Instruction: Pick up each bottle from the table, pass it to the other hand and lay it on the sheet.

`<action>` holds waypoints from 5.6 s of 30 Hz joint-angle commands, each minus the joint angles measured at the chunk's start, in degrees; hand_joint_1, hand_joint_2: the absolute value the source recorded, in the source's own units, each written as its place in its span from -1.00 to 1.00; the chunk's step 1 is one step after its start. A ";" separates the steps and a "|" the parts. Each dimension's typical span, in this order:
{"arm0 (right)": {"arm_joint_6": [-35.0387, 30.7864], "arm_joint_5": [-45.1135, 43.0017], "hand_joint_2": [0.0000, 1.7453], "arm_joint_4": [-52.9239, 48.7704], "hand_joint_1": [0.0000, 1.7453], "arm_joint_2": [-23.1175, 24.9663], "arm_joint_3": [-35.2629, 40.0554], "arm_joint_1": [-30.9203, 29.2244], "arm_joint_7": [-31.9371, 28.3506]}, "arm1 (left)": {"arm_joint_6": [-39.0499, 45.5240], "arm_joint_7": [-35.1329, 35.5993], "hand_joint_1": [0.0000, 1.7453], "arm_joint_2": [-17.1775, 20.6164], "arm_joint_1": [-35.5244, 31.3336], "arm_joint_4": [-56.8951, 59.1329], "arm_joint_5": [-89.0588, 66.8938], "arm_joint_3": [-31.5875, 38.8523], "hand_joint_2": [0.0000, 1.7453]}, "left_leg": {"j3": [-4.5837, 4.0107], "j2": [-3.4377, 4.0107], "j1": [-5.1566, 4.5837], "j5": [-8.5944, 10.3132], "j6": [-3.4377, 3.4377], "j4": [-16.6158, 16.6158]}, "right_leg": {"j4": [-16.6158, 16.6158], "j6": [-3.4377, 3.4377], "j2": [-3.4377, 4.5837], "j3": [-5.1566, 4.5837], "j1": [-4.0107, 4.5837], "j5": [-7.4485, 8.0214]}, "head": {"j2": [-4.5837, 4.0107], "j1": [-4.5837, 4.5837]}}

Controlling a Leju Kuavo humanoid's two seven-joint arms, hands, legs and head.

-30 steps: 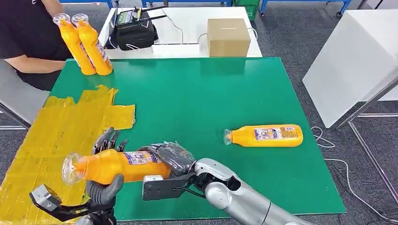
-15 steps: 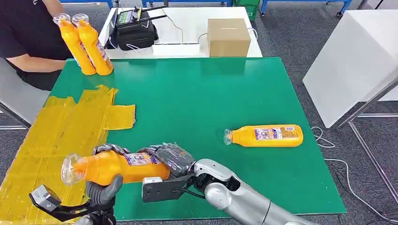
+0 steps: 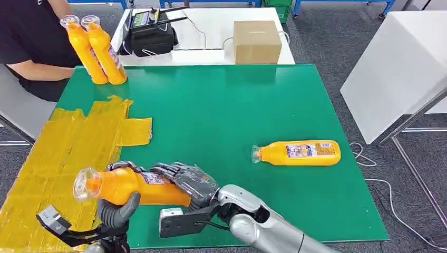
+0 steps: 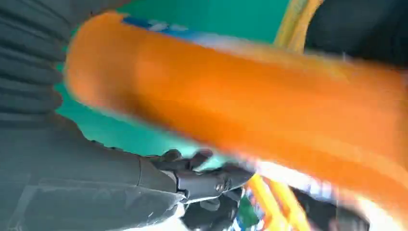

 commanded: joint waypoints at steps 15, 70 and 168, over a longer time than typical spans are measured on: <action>-8.83 9.68 -1.00 -21.55 -1.00 -10.29 -18.47 19.70 -2.16 | 38.59 5.23 1.00 6.89 -2.25 1.88 -50.99 9.83 1.00 | 0.06 -0.09 0.00 0.00 -0.02 -0.04 | -0.05 -0.02 -0.14 0.09 0.03 -0.03 | 0.00 -0.02; -2.88 6.44 -1.00 -17.87 -1.00 -7.90 -17.16 15.69 -0.16 | 39.90 27.56 -1.00 16.18 -12.11 34.81 -91.44 -9.06 -1.00 | 0.53 -0.12 -0.04 0.20 -0.15 -0.14 | -0.04 -0.05 -0.10 0.58 -0.04 0.04 | 0.00 -0.04; -0.21 30.88 1.00 -3.72 -1.00 -22.27 -60.31 26.16 8.20 | 7.51 -2.01 -1.00 -0.31 -0.10 -7.92 -6.71 -2.09 -1.00 | 0.19 0.16 -0.09 0.14 -0.04 -0.14 | -0.23 -0.01 0.05 0.19 -0.09 0.20 | 0.00 -0.04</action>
